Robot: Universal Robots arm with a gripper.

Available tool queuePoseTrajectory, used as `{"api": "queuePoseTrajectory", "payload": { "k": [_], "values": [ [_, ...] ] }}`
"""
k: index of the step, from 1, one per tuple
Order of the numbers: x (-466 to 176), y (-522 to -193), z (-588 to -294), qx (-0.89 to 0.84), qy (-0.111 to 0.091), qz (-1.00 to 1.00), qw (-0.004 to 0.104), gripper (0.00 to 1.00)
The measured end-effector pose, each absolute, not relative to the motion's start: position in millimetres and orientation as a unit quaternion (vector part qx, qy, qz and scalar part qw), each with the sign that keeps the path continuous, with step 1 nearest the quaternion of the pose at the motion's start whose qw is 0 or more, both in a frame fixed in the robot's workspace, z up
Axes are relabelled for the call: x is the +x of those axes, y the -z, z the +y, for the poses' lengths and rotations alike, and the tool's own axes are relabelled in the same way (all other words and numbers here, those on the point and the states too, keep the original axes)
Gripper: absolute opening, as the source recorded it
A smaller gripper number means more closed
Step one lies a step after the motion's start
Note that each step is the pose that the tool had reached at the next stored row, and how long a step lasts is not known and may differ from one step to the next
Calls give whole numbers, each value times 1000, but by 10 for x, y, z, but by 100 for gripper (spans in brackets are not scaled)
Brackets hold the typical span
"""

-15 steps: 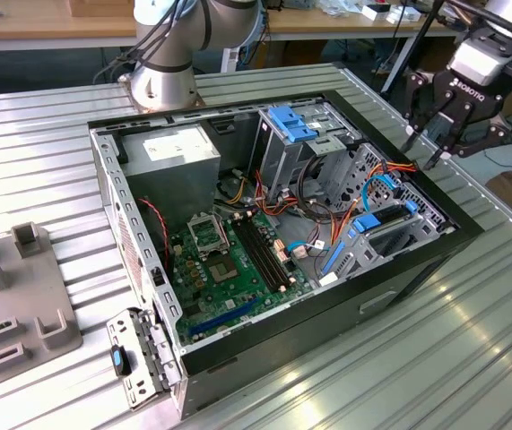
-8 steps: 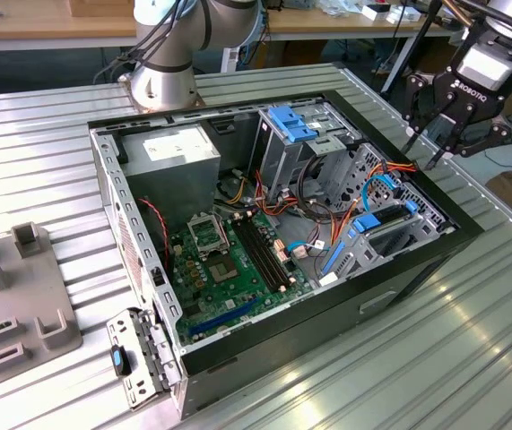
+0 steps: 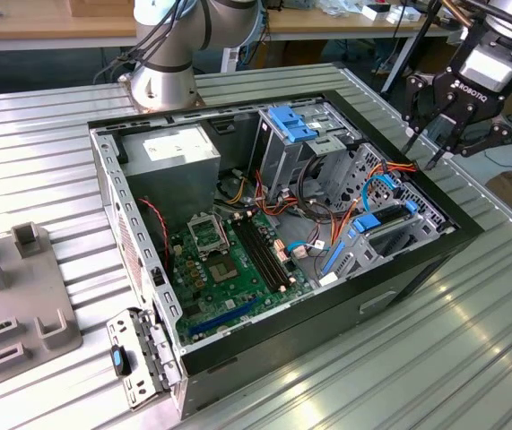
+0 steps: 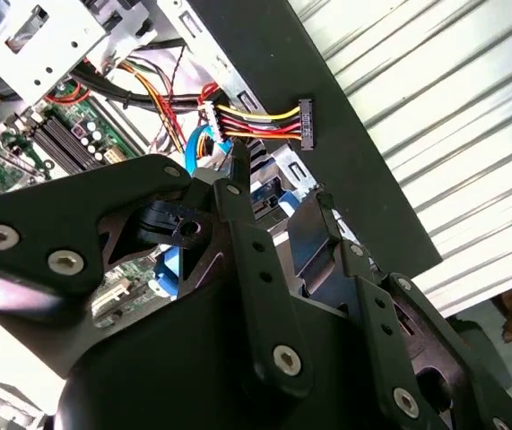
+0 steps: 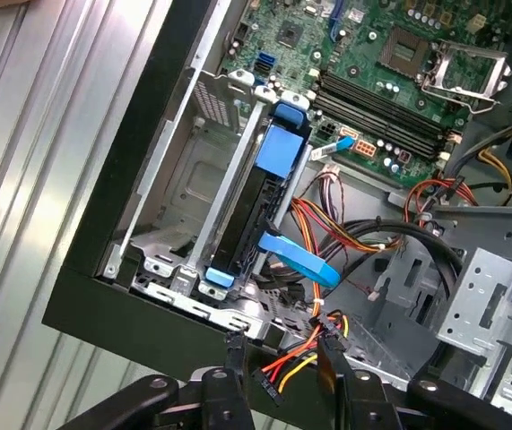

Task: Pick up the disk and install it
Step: 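Insert the first disk wire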

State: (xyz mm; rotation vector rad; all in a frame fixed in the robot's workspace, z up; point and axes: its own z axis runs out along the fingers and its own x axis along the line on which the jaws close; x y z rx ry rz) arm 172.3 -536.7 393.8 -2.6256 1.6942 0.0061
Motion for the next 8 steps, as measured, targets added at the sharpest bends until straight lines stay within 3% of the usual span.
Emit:
{"api": "queuePoseTrajectory", "payload": {
  "k": [8],
  "values": [
    [1723, -3937, -5367, -881, -3, 472, 8, 44]
  ]
}}
